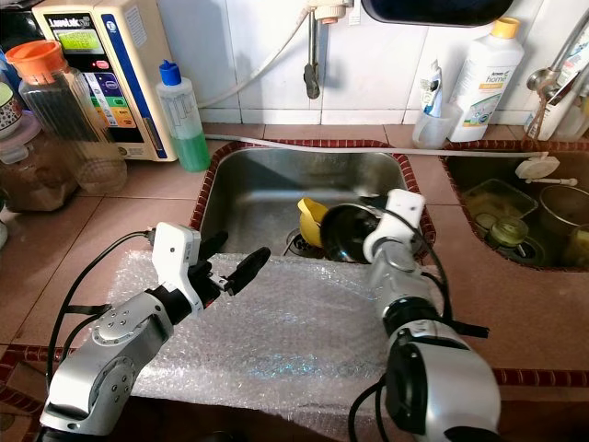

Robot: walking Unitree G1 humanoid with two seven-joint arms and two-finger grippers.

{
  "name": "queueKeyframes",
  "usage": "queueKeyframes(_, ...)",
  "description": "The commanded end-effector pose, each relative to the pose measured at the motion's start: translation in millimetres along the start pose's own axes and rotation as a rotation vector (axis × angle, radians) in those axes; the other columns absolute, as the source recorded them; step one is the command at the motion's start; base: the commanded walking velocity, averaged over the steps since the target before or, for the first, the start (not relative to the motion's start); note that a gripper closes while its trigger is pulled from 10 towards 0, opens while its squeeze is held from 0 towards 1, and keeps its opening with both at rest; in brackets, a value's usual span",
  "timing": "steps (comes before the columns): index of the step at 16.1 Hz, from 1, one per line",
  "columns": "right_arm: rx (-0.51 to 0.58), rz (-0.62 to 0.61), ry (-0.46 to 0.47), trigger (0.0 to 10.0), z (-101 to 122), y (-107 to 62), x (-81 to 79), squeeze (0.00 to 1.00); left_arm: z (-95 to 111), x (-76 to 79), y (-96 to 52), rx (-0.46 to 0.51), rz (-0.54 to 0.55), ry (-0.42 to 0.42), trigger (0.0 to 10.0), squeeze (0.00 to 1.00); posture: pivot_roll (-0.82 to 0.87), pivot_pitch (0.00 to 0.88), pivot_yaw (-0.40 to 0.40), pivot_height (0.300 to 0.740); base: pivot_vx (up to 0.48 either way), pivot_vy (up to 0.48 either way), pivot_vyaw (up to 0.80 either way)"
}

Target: Kitchen organization

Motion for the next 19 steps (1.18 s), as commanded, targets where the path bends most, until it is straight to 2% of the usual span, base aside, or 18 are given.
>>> queueKeyframes(1, -0.034, 0.014, -0.012, 10.0, -14, -2.4, -1.7, 1.00, 5, -1.7, 1.7, 0.011, 0.003, 0.020, 10.0, 1.00, 0.17, 0.039, 0.073, 0.740, 0.000, 0.000, 0.00)
queueKeyframes(3, -0.012, 0.011, -0.013, 10.0, -12, -2.9, 0.9, 1.00, 4, -0.7, 2.2, 0.010, 0.002, 0.020, 10.0, 1.00, 0.17, 0.039, 0.073, 0.740, 0.000, 0.000, 0.00)
queueKeyframes(4, -0.004, 0.092, -0.012, 10.0, -9, -3.0, -10.2, 0.95, 4, -0.8, 2.1, 0.008, 0.003, 0.021, 10.0, 1.00, 0.17, 0.040, 0.072, 0.740, 0.000, 0.000, 0.00)
queueKeyframes(5, 0.001, 0.089, -0.106, 10.0, -8, -2.7, -10.3, 0.00, 4, -1.2, 2.0, 0.007, 0.004, 0.022, 10.0, 1.00, 0.17, 0.039, 0.072, 0.740, 0.000, 0.000, 0.00)
queueKeyframes(6, -0.002, 0.067, -0.132, 10.0, -6, -2.1, -5.4, 0.00, 4, -1.5, 2.0, 0.008, 0.005, 0.025, 10.0, 1.00, 0.17, 0.039, 0.072, 0.740, 0.000, 0.000, 0.00)
queueKeyframes(9, -0.110, 0.203, -0.195, 10.0, -14, -2.2, -18.8, 0.00, 3, -3.0, 1.2, 0.006, 0.015, 0.033, 10.0, 1.00, 0.18, 0.035, 0.066, 0.740, 0.000, 0.000, 0.00)
queueKeyframes(11, -0.165, 0.266, -0.273, 10.0, -18, -3.7, -21.8, 0.00, 2, -2.7, 0.9, 0.003, 0.014, 0.036, 10.0, 1.00, 0.18, 0.034, 0.066, 0.740, 0.000, 0.000, 0.00)
queueKeyframes(14, -0.250, 0.395, -0.446, 10.0, -24, -8.4, -25.5, 0.00, 3, -2.0, 2.6, 0.003, 0.011, 0.041, 10.0, 1.00, 0.18, 0.029, 0.062, 0.740, 0.000, 0.000, 0.00)
queueKeyframes(15, -0.279, 0.469, -0.468, 10.0, -23, -11.3, -30.7, 0.00, 3, -1.7, 2.9, 0.003, 0.008, 0.045, 10.0, 1.00, 0.18, 0.028, 0.063, 0.740, 0.000, 0.000, 0.00)
queueKeyframes(17, -0.290, 0.501, -0.436, 10.0, -21, -12.5, -34.2, 0.00, 2, -1.1, 2.9, 0.003, 0.003, 0.047, 10.0, 1.00, 0.18, 0.026, 0.063, 0.740, 0.000, 0.000, 0.00)
queueKeyframes(18, -0.278, 0.515, -0.425, 10.0, -18, -12.6, -36.1, 0.00, 2, -0.5, 3.2, 0.003, -0.001, 0.048, 10.0, 0.85, 0.18, 0.024, 0.064, 0.740, 0.000, 0.000, 0.00)
queueKeyframes(19, -0.215, 0.456, -0.320, 10.0, -4, -7.4, -35.1, 0.00, 2, 0.6, 3.7, 0.005, -0.007, 0.051, 10.0, 0.00, 0.17, 0.022, 0.064, 0.740, 0.000, 0.000, 0.00)
Point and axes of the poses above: a point about 5 cm out from each wrist's last joint towards the gripper, its own y axis pointing out of the wrist towards the gripper, its own z axis along the axis of the wrist's last joint, x = y × z, the point moved 5 cm from there along y, pointing out of the wrist towards the gripper, and after that the axes turned 10 degrees about y, right-handed, at the moved point
